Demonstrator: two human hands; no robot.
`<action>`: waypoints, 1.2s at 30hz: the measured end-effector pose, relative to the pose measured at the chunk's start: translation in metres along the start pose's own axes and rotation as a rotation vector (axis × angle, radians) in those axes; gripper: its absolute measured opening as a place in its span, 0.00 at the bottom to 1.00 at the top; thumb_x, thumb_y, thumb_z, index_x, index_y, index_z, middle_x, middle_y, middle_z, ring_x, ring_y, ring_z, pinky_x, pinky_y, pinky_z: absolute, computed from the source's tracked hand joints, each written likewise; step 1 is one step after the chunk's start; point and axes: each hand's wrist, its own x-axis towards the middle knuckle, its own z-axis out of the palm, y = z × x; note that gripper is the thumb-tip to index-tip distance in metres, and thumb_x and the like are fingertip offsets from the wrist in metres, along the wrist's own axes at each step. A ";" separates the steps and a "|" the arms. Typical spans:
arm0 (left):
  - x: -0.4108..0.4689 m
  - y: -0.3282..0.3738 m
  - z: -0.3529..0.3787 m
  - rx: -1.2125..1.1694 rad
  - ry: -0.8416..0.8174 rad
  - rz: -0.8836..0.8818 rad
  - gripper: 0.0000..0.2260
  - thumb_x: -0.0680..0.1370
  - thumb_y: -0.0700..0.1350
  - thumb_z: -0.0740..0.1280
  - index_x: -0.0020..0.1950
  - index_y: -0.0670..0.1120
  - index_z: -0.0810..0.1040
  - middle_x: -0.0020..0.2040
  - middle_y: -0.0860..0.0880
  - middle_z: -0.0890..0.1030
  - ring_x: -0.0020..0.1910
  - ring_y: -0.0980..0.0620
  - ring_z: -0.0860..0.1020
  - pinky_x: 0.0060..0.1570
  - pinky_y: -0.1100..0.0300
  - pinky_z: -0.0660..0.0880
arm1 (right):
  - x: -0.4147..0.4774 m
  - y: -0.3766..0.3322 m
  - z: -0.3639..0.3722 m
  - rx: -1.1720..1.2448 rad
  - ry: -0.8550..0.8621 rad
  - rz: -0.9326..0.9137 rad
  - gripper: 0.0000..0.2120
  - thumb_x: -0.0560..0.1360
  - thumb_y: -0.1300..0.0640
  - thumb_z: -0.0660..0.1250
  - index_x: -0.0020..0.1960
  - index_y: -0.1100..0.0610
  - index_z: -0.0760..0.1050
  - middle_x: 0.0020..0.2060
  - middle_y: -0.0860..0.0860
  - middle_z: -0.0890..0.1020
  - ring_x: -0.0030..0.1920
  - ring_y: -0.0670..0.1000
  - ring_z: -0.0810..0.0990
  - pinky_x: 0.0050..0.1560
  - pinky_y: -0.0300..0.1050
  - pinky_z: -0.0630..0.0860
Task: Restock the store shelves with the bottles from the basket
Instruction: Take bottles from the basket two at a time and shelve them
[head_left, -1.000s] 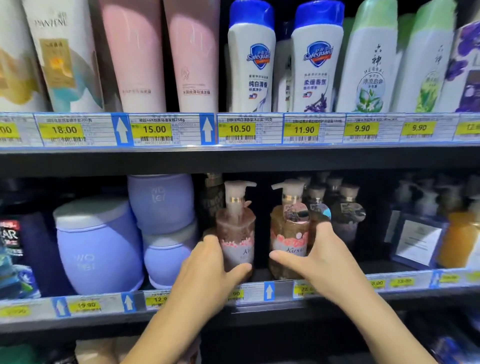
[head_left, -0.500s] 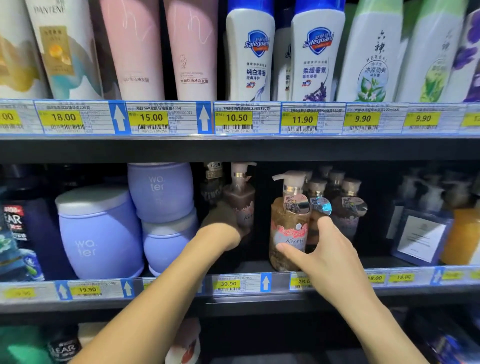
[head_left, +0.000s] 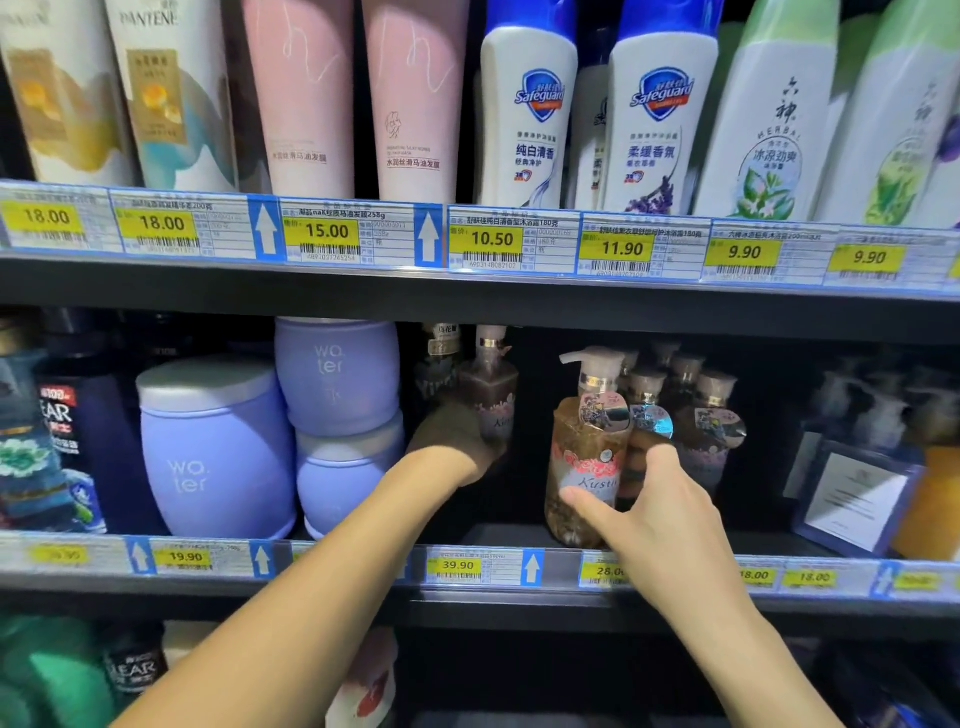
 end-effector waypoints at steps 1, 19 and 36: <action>-0.003 -0.002 0.000 -0.013 0.004 0.010 0.27 0.78 0.55 0.69 0.73 0.43 0.70 0.70 0.41 0.75 0.66 0.40 0.76 0.65 0.52 0.74 | -0.001 0.000 0.000 -0.023 0.003 -0.002 0.26 0.71 0.39 0.76 0.53 0.51 0.64 0.47 0.45 0.77 0.39 0.40 0.72 0.32 0.29 0.63; -0.092 -0.052 0.027 0.397 0.378 0.613 0.09 0.76 0.51 0.69 0.38 0.51 0.78 0.32 0.51 0.74 0.29 0.47 0.73 0.23 0.54 0.71 | 0.024 -0.026 0.022 -0.331 -0.049 0.050 0.24 0.78 0.42 0.70 0.34 0.54 0.64 0.30 0.48 0.69 0.33 0.50 0.70 0.36 0.44 0.67; -0.088 -0.057 0.030 0.452 0.300 0.688 0.09 0.79 0.53 0.65 0.49 0.49 0.80 0.36 0.49 0.75 0.34 0.47 0.74 0.28 0.54 0.68 | 0.066 -0.042 0.044 -0.433 -0.124 0.092 0.22 0.83 0.44 0.63 0.67 0.60 0.69 0.62 0.59 0.79 0.62 0.62 0.79 0.55 0.49 0.73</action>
